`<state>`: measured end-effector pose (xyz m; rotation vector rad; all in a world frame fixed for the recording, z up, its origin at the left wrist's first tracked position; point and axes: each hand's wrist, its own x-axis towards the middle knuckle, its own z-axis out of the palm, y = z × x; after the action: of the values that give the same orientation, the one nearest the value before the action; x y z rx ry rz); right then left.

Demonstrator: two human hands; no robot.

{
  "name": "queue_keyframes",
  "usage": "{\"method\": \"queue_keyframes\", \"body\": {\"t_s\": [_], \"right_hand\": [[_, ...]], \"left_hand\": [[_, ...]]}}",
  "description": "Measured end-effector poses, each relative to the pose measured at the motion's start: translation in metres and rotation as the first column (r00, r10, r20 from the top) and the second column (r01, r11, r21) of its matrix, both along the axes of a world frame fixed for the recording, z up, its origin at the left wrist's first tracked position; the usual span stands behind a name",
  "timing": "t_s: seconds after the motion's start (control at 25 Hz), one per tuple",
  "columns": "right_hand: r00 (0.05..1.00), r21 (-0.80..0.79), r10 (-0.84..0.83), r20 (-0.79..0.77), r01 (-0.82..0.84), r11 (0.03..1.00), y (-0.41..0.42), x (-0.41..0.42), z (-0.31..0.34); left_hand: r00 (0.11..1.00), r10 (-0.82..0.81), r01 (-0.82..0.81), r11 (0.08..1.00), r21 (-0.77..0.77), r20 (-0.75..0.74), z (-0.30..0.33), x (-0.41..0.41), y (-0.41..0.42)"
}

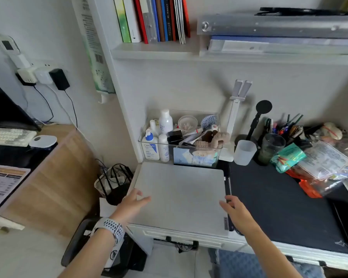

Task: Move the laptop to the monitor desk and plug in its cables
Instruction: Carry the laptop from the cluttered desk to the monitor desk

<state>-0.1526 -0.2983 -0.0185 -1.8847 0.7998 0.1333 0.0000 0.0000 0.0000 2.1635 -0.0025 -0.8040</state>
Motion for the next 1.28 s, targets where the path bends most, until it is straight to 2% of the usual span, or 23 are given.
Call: {"method": "queue_keyframes", "body": {"t_s": [0.12,0.32,0.48,0.68,0.92,1.16,1.28], "right_hand": [[0.992,0.012,-0.020,-0.124,0.022,1.000,-0.001,0.006,-0.021],[0.947,-0.023,-0.166,-0.275,0.166,0.986,0.008,0.024,-0.037],[0.901,-0.150,-0.261,-0.347,0.221,0.964,0.017,0.049,-0.040],[0.857,-0.231,-0.331,-0.396,0.256,0.939,0.019,0.064,-0.048],[0.862,-0.327,-0.322,-0.392,0.197,0.924,0.026,0.068,-0.057],[0.868,-0.356,-0.284,-0.407,0.135,0.925,0.021,0.068,-0.059],[0.863,-0.334,-0.290,-0.414,0.153,0.930,0.017,0.068,-0.058]], "left_hand": [[0.986,-0.151,0.131,0.964,0.231,0.072,-0.015,0.025,-0.006],[0.968,-0.248,0.219,0.900,0.376,0.030,-0.038,0.062,-0.016],[0.978,-0.191,0.144,0.908,0.393,0.084,-0.057,0.083,-0.025],[0.991,-0.030,-0.008,0.957,0.289,0.127,-0.066,0.080,-0.023],[0.982,-0.107,0.034,0.909,0.415,0.155,-0.074,0.077,-0.025],[0.993,-0.071,0.022,0.894,0.448,0.092,-0.071,0.084,-0.026],[0.993,0.114,-0.107,0.939,0.326,-0.004,-0.080,0.091,-0.021]]}}
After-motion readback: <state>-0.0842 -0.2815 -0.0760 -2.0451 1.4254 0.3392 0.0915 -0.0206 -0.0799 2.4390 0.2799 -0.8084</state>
